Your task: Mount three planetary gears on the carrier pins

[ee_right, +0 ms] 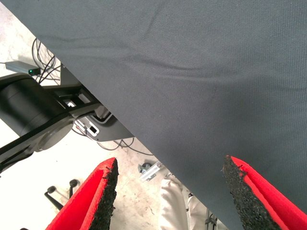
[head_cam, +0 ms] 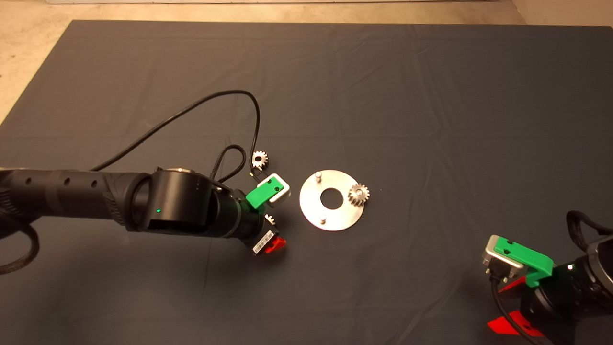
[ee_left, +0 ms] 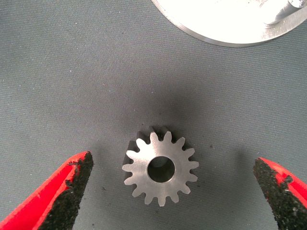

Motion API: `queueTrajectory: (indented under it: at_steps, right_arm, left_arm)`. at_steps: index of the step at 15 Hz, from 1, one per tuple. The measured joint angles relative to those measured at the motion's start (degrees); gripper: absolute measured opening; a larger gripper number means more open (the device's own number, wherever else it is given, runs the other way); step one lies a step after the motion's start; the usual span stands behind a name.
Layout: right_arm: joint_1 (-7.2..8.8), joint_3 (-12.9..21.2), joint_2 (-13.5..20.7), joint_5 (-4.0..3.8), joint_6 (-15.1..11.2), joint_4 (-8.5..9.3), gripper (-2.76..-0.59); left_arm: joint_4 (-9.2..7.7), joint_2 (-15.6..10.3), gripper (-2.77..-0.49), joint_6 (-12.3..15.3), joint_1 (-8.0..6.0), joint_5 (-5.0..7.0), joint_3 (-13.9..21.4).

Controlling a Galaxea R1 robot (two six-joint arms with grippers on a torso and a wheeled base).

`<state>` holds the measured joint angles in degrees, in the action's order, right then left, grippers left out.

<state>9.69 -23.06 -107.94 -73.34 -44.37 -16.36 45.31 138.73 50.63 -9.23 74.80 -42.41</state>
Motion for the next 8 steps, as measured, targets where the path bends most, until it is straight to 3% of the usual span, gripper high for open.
queueTrajectory:
  at_steps: [4,8]
  right_arm:
    - [0.0,0.0,0.0,0.0,0.0,0.0,-1.75]
    - [0.0,0.0,0.0,-0.01,0.0,0.0,-1.75]
  left_arm:
    - [0.09,-0.02,-1.01,-0.35,0.0,-0.03,0.0]
    - [0.22,-0.17,-1.16,-0.52,0.0,-1.51,0.0]
